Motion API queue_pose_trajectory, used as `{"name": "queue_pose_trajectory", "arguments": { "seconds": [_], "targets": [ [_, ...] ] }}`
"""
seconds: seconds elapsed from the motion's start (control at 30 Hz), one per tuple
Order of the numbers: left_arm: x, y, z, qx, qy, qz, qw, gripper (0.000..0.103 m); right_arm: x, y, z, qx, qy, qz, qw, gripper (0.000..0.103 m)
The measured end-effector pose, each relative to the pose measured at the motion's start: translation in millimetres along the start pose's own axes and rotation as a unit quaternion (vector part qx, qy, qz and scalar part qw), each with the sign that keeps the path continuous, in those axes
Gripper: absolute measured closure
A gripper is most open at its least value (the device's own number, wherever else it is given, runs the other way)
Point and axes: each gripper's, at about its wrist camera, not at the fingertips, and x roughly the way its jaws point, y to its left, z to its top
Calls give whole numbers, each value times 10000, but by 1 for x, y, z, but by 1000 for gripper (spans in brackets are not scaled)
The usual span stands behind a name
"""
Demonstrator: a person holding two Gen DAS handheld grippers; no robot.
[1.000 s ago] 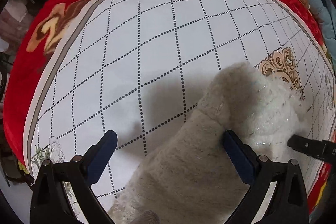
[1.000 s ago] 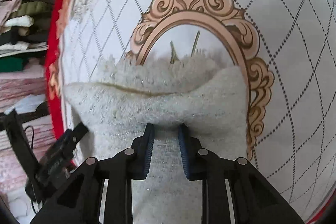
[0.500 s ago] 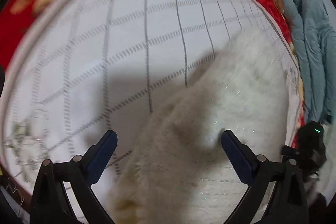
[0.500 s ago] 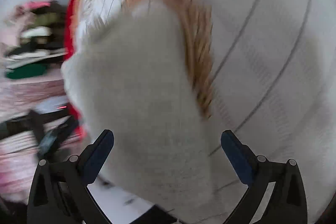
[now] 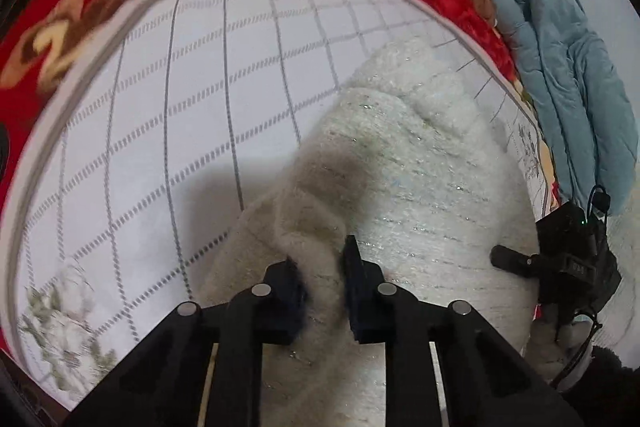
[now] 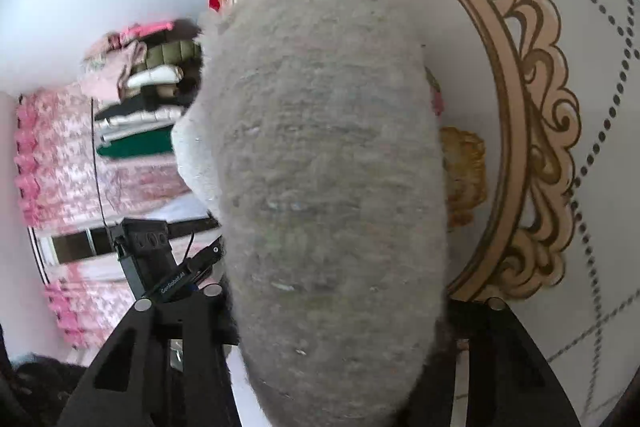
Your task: Fold large clothes
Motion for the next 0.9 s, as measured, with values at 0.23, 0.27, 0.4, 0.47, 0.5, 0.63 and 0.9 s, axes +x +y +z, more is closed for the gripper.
{"name": "queue_pose_trajectory", "arguments": {
  "seconds": [0.23,0.27,0.4,0.47,0.5,0.63,0.9],
  "targets": [
    [-38,-16,44,199,-405,-1,9990,88,-18,50,23,-199,-152,535,9983,53],
    [-41,-16,51,209,-457,-7,9987,88,-21,57,30,-237,-205,554,9980,53],
    [-49,-32,97,326,-723,-47,9968,88,-47,83,70,-343,-358,734,9961,53],
    [-47,-42,124,369,-843,-74,9957,88,-57,91,100,-340,-466,804,9951,53],
    [-43,-50,140,402,-888,-93,9952,88,-66,94,115,-361,-495,855,9945,53],
    [-15,-78,203,500,-1021,-143,9934,88,-103,97,179,-407,-723,886,9926,54],
    [83,-104,300,571,-901,-287,9939,88,-132,79,364,-469,-780,914,9916,53]
  ]
}}
